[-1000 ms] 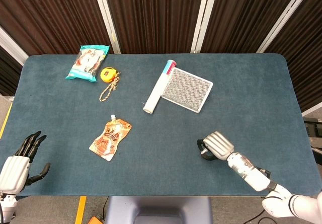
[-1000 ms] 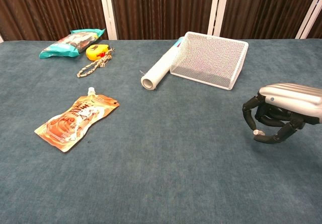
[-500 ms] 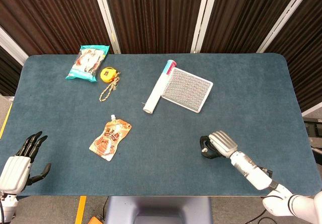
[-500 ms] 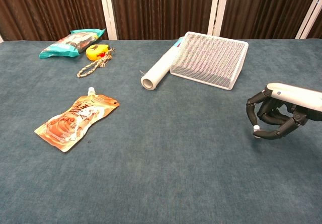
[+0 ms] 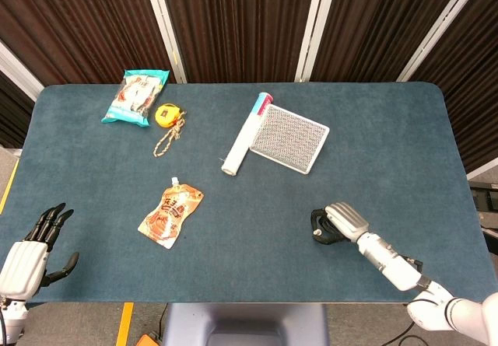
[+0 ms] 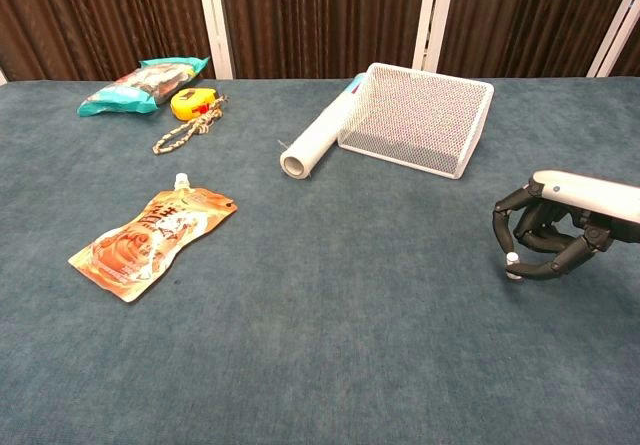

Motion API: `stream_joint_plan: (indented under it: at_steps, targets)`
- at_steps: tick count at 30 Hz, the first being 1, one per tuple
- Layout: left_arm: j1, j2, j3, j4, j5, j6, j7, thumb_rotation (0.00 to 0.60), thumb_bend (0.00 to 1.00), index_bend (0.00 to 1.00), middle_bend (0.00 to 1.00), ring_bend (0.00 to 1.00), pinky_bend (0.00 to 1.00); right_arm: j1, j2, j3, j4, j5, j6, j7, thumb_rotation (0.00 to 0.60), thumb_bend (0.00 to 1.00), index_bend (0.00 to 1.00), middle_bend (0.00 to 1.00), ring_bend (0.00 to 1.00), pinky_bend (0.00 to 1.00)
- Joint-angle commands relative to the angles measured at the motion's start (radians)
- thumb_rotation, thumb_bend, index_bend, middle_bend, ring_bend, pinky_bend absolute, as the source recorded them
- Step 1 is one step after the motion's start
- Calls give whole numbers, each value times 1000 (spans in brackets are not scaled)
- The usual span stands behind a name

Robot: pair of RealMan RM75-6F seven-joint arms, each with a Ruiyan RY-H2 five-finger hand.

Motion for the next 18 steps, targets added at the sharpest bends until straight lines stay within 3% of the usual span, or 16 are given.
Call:
stream_joint_plan:
  at_steps: [1,18]
  targets:
    - [0,0,0,0,-1,-1,1,600,388,94,0,15,333,0,2,-1,-1,-1,2,1,600,398,700,1000,980,898]
    - [-1,0,3,-1,2,-3,6,600,388,94,0,15,333,-1,-35,-6,46,-17,26,124,600,397,682,1000,980,898]
